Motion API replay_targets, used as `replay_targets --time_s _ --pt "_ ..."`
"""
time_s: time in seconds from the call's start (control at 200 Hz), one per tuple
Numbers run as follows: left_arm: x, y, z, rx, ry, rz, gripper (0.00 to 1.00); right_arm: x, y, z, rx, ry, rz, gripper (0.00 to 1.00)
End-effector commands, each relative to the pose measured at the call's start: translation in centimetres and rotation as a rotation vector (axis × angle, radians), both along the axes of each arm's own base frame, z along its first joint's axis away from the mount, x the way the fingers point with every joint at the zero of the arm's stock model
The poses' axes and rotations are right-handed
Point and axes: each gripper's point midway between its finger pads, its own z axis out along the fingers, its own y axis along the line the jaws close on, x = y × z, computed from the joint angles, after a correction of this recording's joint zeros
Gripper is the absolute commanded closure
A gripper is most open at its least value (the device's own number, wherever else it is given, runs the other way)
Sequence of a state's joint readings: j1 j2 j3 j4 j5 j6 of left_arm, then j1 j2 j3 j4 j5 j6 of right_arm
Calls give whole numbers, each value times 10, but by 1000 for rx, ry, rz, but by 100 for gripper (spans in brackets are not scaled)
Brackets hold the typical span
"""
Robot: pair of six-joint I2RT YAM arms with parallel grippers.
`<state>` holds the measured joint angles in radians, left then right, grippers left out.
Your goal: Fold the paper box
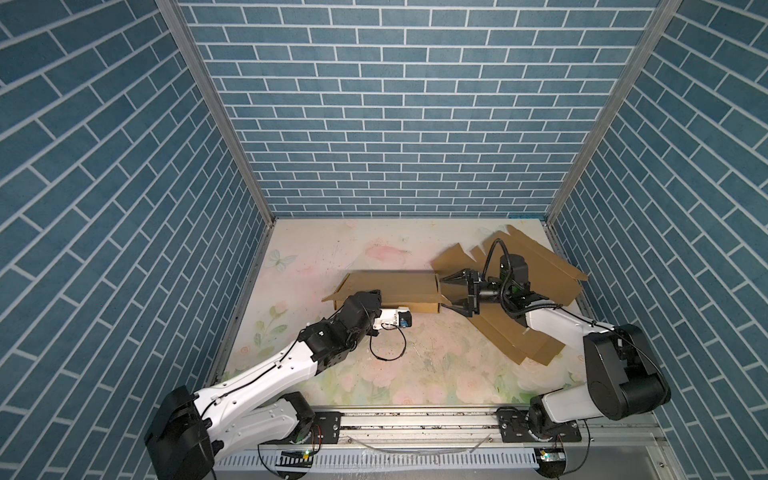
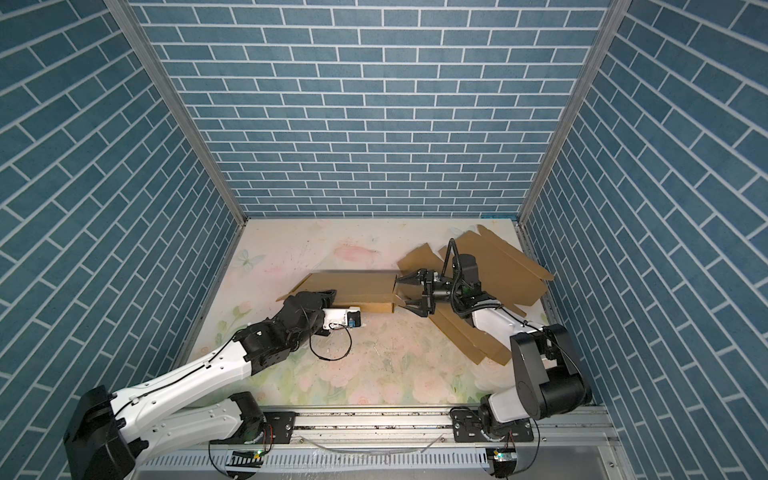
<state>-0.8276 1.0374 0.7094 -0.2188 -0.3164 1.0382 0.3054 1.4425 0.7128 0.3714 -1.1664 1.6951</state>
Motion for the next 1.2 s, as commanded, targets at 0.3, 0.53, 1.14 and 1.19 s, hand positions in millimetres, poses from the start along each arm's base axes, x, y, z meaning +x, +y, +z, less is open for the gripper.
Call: replay_targets --time_s 0.3,0.53,1.14,1.19 --pt "-31 13 -4 -42 503 135 52 9 -61 1 -409 -525 -85 25" --pt "-48 -3 -11 -43 742 123 52 -6 -58 31 -400 -796 -66 22" --pt "-26 -17 -47 -32 905 161 55 -9 -4 6 -535 -922 168 29" --pt "-26 -18 -48 -29 909 160 55 -6 0 8 -526 -921 172 30"
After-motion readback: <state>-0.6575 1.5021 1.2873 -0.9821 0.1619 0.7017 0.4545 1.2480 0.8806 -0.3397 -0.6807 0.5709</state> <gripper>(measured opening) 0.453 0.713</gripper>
